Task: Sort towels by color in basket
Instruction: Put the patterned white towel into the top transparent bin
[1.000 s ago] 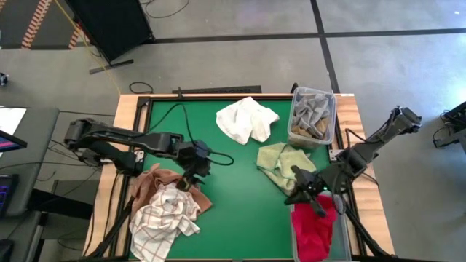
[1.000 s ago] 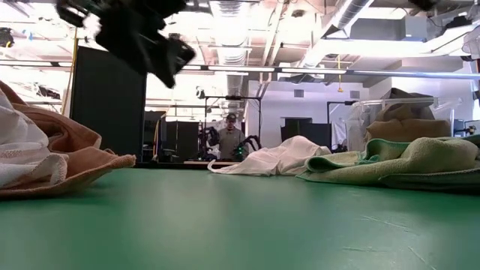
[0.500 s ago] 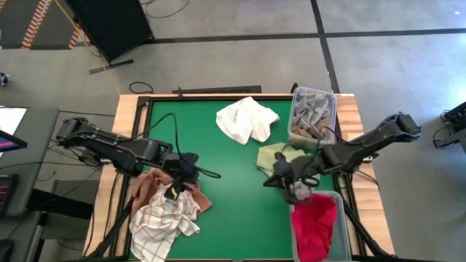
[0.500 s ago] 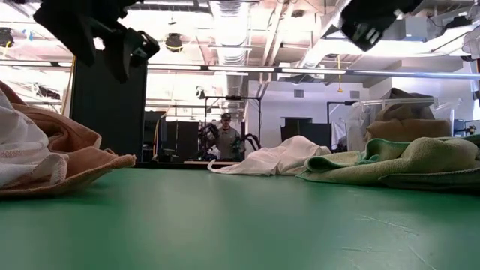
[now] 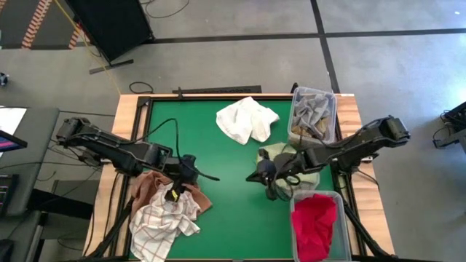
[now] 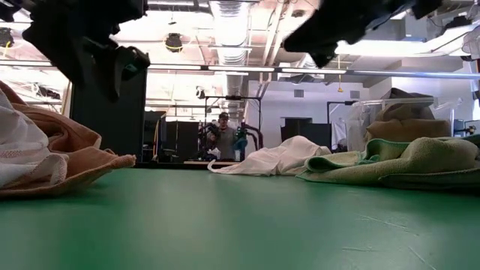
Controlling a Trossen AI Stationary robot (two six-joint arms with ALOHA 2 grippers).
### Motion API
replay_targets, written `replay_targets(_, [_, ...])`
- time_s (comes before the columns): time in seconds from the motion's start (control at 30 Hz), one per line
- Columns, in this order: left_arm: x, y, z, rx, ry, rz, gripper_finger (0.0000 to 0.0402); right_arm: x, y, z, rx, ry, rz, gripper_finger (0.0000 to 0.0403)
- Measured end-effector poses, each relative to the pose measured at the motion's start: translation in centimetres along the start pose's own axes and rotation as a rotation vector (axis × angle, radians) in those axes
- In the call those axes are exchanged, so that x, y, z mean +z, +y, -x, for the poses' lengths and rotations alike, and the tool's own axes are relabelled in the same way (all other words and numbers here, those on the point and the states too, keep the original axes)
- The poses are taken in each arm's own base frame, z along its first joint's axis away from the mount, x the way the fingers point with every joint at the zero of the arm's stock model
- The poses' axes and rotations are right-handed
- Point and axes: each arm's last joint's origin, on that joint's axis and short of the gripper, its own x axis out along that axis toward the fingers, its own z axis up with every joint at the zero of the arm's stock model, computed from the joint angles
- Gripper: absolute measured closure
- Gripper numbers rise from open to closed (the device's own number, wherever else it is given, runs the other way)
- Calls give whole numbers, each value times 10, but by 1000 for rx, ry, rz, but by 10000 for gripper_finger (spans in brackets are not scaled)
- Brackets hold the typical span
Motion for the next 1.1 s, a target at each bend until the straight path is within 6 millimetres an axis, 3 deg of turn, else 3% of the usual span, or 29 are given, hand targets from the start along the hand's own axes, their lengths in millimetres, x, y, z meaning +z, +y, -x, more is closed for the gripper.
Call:
replay_targets(0.17, [-8, -5, 0, -9, 89, 47, 204, -5, 0, -23, 3, -46, 51, 323])
replay_targets(0.43, [-22, -20, 2, -17, 232, 188, 113, -20, -1, -51, -1, -66, 86, 201])
replay_targets(0.57, [-25, -27, 0, -8, 278, 223, 78, -22, -4, -58, -7, -90, 82, 158])
replay_targets(0.7, [-33, -29, -8, 17, 303, 230, 71, -18, -3, -61, -6, -108, 105, 148])
replay_targets(0.97, [-77, -18, -45, 96, 380, 271, 74, 0, 3, -61, 3, -155, 161, 148])
replay_targets(1.1, [-83, -11, -54, 92, 322, 264, 94, 7, 0, -62, -6, -176, 174, 148])
